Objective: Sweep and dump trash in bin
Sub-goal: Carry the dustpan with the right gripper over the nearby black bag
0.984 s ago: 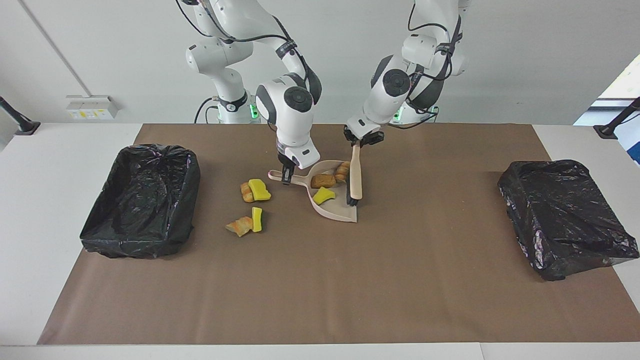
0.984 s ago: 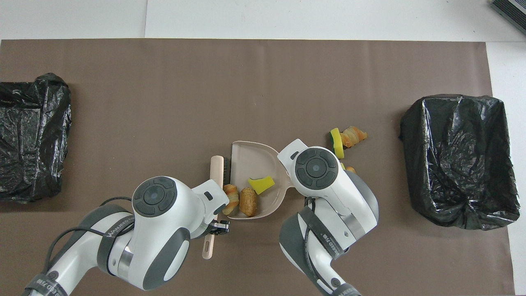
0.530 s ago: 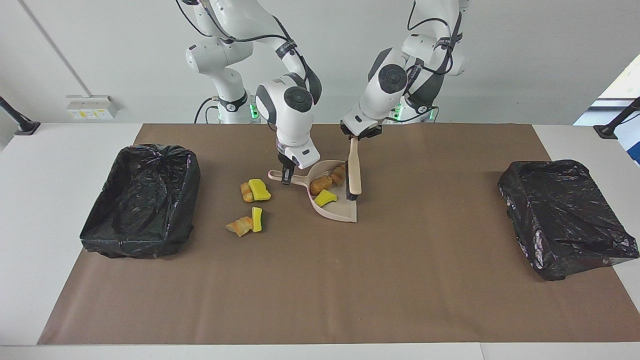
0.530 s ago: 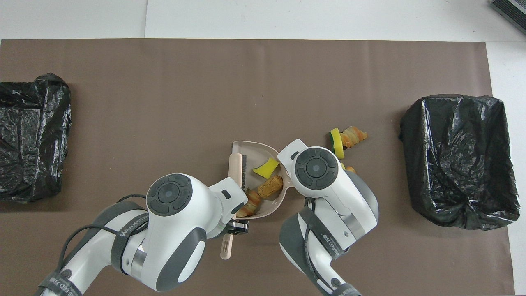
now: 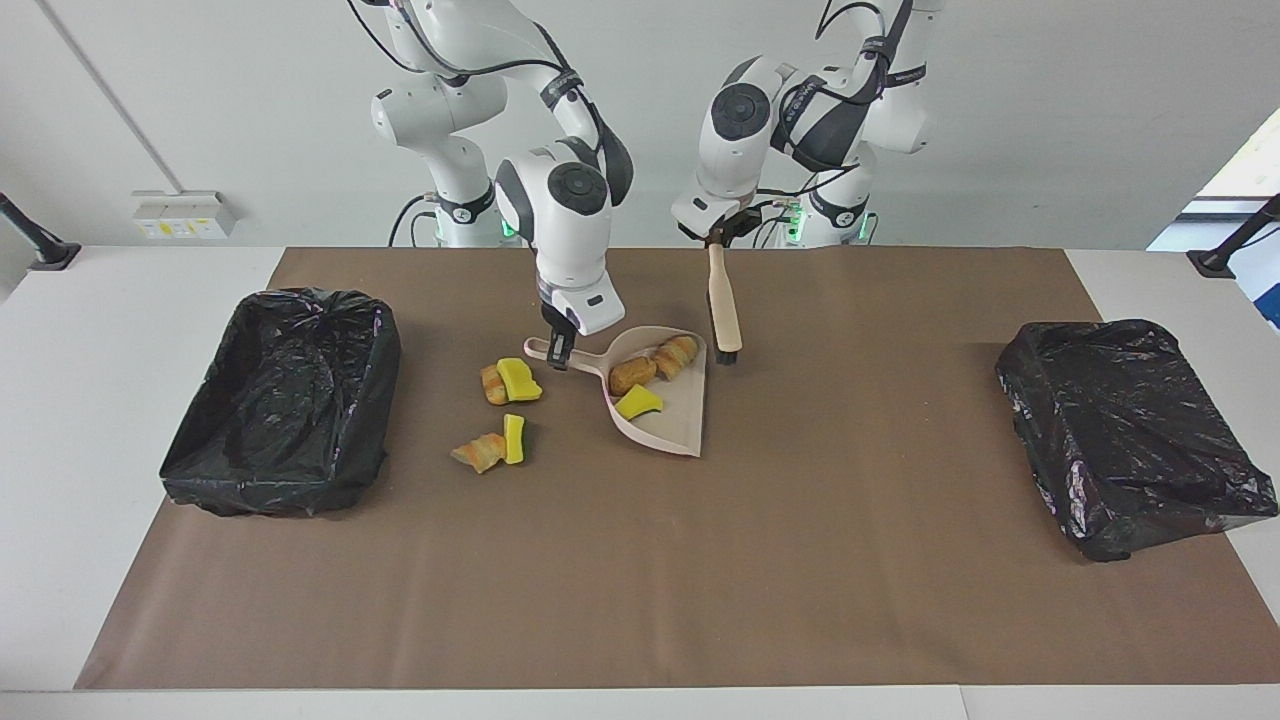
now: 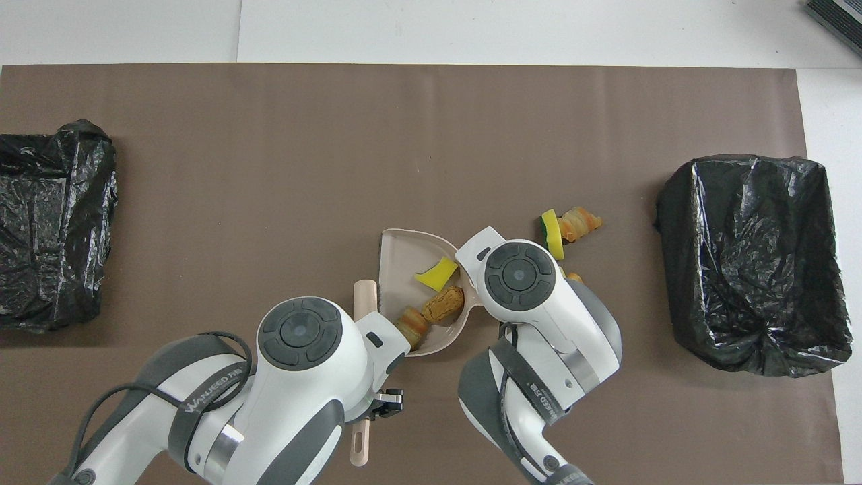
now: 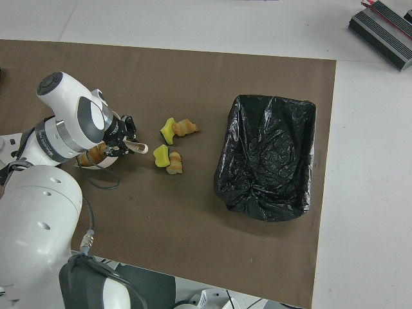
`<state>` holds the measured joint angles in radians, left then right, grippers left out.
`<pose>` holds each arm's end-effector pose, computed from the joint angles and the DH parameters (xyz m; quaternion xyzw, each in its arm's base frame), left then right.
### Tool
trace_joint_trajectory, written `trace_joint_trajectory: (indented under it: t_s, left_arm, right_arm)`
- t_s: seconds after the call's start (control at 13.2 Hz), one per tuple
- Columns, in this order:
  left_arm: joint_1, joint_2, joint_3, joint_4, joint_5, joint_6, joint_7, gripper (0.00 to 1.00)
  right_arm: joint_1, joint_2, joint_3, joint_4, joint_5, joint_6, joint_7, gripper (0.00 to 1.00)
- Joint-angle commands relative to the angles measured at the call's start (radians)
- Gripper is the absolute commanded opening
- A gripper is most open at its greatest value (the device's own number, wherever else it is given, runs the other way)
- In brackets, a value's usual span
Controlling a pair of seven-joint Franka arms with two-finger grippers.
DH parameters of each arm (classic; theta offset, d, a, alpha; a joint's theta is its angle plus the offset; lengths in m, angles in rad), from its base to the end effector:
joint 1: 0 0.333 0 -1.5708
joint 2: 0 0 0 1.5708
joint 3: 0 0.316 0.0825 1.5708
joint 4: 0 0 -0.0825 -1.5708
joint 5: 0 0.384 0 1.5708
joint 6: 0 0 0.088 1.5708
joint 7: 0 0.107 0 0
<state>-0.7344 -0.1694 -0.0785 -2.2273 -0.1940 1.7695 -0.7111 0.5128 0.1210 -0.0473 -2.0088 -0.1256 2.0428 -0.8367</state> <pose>0.3040 -0.3467 0.4249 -0.9860 0.0161 0.1620 0.0374 0.5104 0.2492 0.3893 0.7742 0.6288 -0.0533 0.0485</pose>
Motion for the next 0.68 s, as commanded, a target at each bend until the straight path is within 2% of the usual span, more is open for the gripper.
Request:
trace_joint_trajectory:
  t_s: [0.0,0.3,0.61]
  left_arm:
    - [-0.054,-0.09,-0.003,-0.096,0.025,0.036,-0.065,0.0]
    - [-0.17,-0.099,-0.01,-0.14,0.024,0.082,-0.203,0.0]
    - [-0.287,-0.082,-0.01,-0.213,0.022,0.22,-0.316,0.0]
  right_arm:
    - [-0.057,-0.032,0.009,0.051,0.035,-0.076,-0.057,0.0]
    - [-0.154,-0.069,0.003,0.145,0.061,-0.209,-0.102,0.0]
    - [-0.31,-0.116,-0.003,0.217,0.061,-0.305,-0.157,0.0]
